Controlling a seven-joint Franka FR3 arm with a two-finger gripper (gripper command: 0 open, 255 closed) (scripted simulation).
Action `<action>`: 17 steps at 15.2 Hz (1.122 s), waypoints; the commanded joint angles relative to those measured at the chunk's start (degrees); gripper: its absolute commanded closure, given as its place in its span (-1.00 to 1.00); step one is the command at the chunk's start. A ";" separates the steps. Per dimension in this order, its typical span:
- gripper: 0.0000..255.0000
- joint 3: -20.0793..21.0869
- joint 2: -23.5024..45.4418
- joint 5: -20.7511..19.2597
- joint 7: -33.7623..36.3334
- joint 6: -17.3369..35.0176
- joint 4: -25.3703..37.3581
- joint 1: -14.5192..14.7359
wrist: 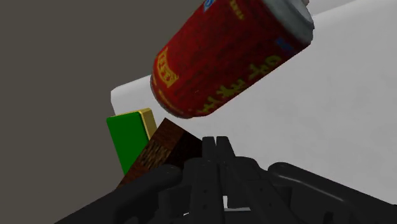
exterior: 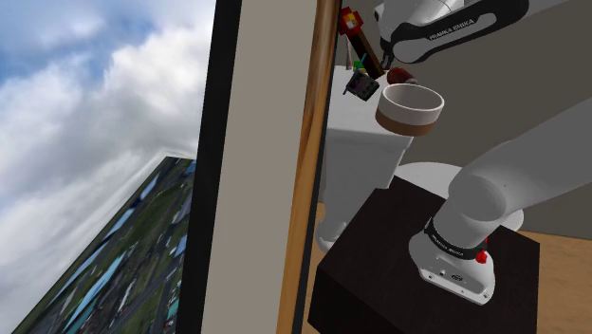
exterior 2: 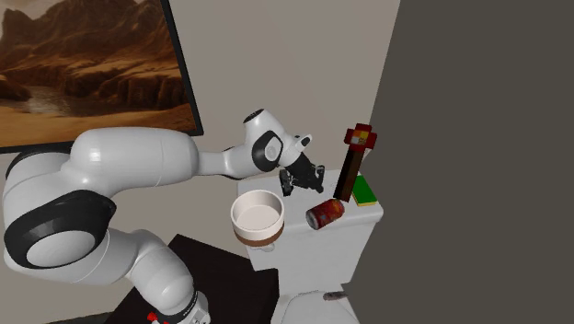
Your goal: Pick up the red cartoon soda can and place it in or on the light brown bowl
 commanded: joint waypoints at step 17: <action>-1.00 -2.16 9.97 13.37 41.71 -5.72 8.02 -9.01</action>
